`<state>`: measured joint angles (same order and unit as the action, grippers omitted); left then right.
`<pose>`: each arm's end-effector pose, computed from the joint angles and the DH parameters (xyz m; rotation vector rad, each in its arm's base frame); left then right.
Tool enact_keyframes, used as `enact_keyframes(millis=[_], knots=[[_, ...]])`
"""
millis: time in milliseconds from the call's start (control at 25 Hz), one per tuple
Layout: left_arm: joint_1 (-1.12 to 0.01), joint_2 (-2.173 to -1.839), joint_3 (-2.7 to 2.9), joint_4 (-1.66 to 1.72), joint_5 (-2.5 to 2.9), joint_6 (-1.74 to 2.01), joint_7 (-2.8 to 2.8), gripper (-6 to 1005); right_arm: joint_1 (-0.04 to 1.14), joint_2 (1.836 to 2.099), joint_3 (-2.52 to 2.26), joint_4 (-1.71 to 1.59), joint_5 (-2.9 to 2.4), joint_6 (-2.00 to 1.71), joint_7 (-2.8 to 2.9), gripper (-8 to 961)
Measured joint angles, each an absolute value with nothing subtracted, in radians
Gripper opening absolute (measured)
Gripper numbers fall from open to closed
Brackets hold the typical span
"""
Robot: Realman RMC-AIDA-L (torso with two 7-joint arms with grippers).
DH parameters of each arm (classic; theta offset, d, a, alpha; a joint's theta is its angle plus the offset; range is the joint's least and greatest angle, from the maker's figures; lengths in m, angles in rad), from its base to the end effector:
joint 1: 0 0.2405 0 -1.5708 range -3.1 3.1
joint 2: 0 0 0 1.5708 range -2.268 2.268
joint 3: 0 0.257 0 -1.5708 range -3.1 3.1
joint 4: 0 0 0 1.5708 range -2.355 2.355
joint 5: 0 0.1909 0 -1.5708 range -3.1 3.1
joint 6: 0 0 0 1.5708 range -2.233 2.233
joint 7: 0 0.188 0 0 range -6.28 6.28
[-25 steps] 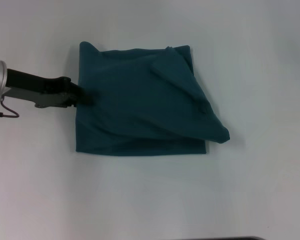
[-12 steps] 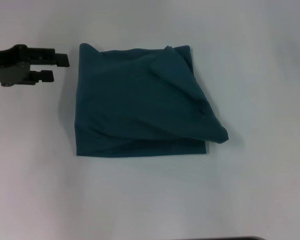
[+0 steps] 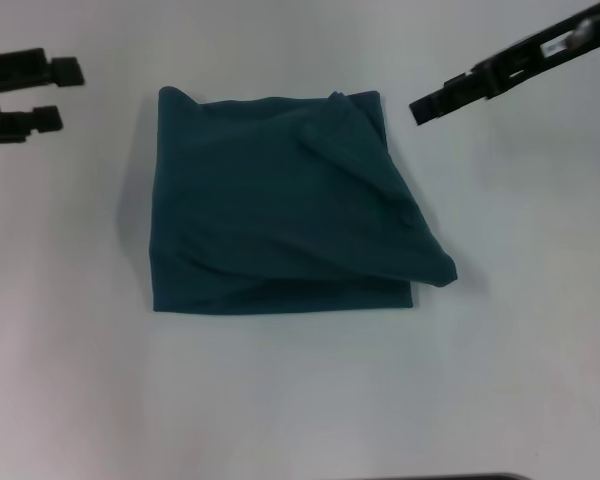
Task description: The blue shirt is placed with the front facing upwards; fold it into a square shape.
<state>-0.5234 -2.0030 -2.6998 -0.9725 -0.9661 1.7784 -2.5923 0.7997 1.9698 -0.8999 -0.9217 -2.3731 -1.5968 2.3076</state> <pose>-0.2533 0.3371 0.0568 -2.1256 -1.9600 -0.7828 0.1943 0.3912 -0.0010 -2.6899 1.1718 0.0045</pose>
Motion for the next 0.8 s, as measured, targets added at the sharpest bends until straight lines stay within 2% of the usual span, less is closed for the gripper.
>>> enact_keyframes(millis=[360, 400, 560, 800], knots=[[-0.515, -2.004, -2.726, -0.968, -0.991, 1.788, -2.585, 853, 0.873, 2.049, -1.040, -0.915, -2.492, -1.497, 2.363, 767], [-0.514, -2.005, -2.726, -0.967, -1.001, 1.788, -2.583, 852, 0.886, 2.067, -1.052, -0.914, -2.542, -1.475, 2.387, 767], [-0.513, -2.009, -2.721, -0.966, -1.013, 1.782, -2.581, 851, 0.894, 2.083, -1.056, -0.910, -2.576, -1.436, 2.411, 764], [-0.521, -2.011, -2.719, -0.932, -1.014, 1.766, -2.567, 849, 0.901, 2.085, -1.047, -0.782, -2.507, -1.306, 2.441, 761]])
